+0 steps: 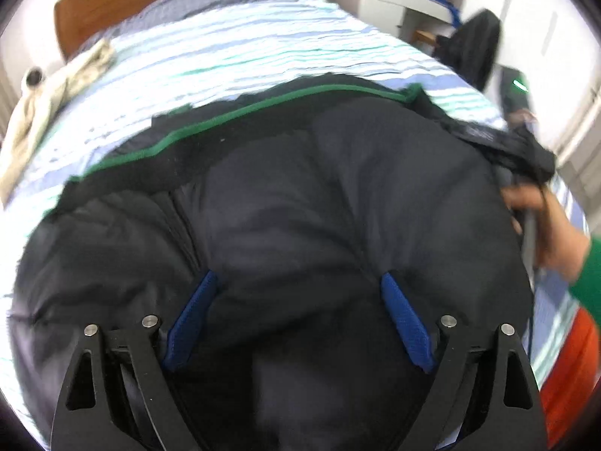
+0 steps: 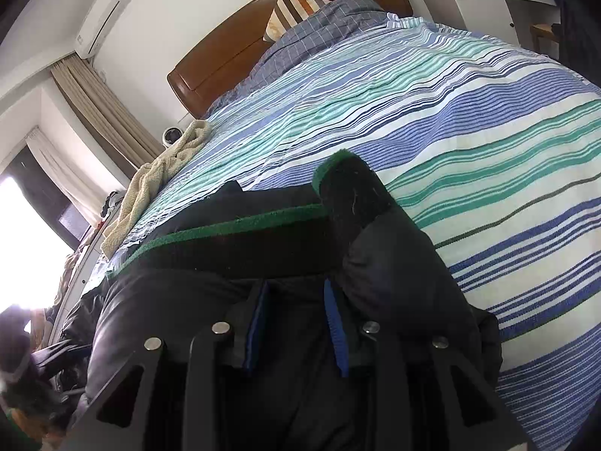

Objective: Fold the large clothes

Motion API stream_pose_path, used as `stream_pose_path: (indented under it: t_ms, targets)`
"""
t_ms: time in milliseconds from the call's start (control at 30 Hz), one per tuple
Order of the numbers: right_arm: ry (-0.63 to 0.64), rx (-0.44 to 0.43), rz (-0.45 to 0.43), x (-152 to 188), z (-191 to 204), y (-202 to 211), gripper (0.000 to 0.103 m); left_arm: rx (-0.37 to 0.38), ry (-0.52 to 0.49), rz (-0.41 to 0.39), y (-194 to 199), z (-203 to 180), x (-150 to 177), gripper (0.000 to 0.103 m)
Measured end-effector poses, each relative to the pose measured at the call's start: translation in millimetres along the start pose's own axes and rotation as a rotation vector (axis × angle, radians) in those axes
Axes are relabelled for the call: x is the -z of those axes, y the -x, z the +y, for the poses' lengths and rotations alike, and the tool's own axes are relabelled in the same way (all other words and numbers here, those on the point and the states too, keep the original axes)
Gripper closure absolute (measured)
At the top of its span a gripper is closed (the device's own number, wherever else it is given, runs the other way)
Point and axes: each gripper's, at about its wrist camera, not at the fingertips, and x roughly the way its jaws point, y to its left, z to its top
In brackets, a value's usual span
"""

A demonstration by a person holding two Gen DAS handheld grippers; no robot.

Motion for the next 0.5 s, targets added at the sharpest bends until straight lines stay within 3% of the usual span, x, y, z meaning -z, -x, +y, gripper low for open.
stream_pose_path:
  t_ms: [133,267,500]
  targets:
    - [-0.002,-0.007,-0.002,0,1,-2,0.074,0.029,0.075,-0.01,-17,11,16,0.013]
    - [0.002,0.0,-0.001,1,2,-1,0.074,0.02,0.06,-0.017,-26,12,14,0.012]
    - [0.0,-0.004,-0.003,1,2,-1,0.074,0.004,0.032,-0.017,9,-7,29,0.018]
